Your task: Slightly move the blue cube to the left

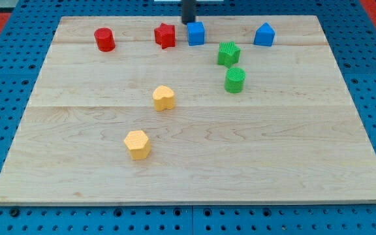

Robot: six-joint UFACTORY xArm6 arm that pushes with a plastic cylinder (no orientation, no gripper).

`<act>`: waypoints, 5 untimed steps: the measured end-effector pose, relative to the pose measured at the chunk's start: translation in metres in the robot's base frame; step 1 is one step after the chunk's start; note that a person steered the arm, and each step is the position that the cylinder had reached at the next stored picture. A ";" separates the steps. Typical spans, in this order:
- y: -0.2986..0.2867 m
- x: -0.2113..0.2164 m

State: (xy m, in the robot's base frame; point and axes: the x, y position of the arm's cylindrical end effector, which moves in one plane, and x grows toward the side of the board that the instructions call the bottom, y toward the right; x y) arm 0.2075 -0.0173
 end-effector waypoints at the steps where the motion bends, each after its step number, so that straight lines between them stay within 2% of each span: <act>1: 0.000 0.022; 3: -0.039 0.022; 5: -0.040 -0.014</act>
State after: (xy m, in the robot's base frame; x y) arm 0.1934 -0.0574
